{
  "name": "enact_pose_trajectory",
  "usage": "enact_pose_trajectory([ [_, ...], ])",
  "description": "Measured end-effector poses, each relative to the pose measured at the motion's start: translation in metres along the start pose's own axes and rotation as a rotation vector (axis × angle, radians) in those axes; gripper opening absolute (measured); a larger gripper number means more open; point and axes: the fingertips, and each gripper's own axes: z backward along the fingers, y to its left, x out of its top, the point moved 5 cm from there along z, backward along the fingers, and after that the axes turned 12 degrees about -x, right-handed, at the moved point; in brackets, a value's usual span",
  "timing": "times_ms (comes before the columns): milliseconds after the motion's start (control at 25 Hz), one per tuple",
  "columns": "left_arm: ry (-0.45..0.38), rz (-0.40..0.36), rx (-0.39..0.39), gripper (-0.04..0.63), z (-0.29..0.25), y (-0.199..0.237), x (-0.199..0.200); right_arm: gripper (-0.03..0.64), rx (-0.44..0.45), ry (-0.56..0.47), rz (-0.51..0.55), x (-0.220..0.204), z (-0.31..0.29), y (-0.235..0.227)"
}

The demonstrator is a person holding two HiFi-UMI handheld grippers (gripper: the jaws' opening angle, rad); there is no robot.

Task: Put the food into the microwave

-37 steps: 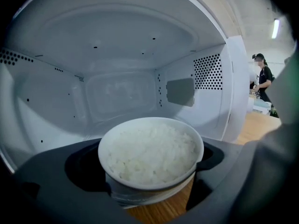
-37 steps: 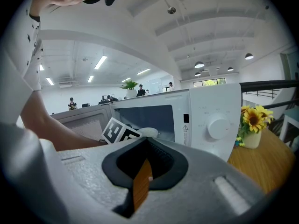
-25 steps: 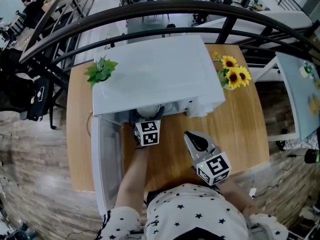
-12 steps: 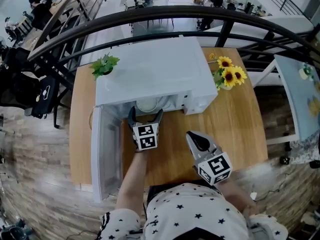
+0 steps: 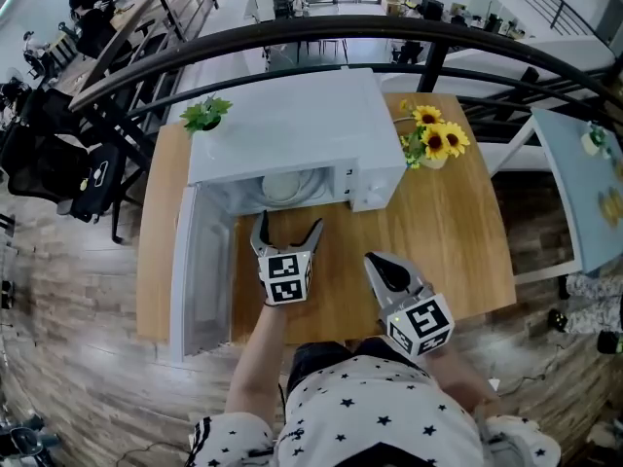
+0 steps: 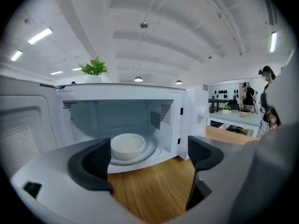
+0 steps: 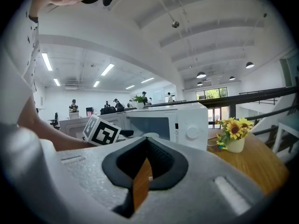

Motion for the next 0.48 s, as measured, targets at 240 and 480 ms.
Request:
enact_pose_trajectory([
  [240,-0.049,-0.002,-0.002,0.502,0.034,-0.04,0.003,0.005,0.013,-0.015,0.008,-0.007,0.035,0.001],
  [480,-0.097,-0.011,0.008,0.433,0.067,-0.08,0.008,0.005,0.014,-0.033,0.014,-0.011,0.071,0.0],
])
